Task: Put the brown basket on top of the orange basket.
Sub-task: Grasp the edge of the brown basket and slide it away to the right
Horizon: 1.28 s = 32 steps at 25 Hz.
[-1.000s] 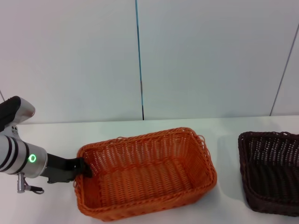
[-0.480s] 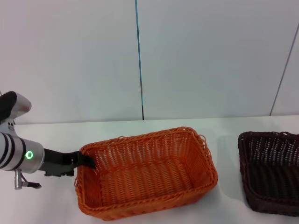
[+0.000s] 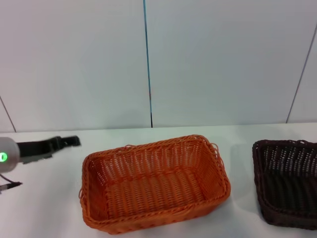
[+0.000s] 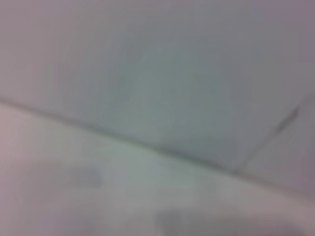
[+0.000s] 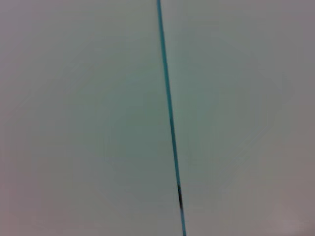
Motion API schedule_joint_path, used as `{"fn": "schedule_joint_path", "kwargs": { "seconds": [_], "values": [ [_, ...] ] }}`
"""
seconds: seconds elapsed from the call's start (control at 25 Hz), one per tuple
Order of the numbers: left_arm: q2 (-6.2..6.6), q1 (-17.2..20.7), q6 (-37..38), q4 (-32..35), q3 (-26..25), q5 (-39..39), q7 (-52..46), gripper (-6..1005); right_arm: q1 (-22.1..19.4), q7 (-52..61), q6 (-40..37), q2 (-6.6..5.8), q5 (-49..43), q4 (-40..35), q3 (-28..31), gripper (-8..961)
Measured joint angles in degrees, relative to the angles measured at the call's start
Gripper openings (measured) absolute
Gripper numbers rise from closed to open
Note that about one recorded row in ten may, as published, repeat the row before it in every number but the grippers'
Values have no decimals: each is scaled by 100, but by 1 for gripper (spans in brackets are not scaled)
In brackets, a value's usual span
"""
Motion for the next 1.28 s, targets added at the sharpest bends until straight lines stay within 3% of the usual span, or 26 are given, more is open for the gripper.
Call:
{"fn": "schedule_joint_path", "kwargs": {
  "seconds": [0.08, 0.28, 0.56, 0.84, 1.0, 1.28],
  "values": [
    [-54, 267, 257, -216, 24, -365, 124, 935, -32, 0, 4, 6, 0, 35, 31, 890],
    [-57, 739, 875, -276, 8, -1440, 787, 935, -56, 0, 194, 28, 0, 159, 73, 889],
    [-117, 1351, 1661, -244, 231, -4015, 3372, 935, 32, 3, 969, 38, 0, 519, 283, 889],
    [-138, 1498, 1785, 251, 267, -6396, 5901, 935, 129, 13, 1435, 114, 7, 667, 344, 888],
    [-130, 1502, 1701, 389, 269, -6985, 6836, 935, 242, 16, 1723, 140, 13, 668, 376, 888],
    [-125, 1482, 1561, 556, 217, -7225, 7751, 935, 369, 18, 1927, 209, 19, 678, 467, 887]
  ]
}}
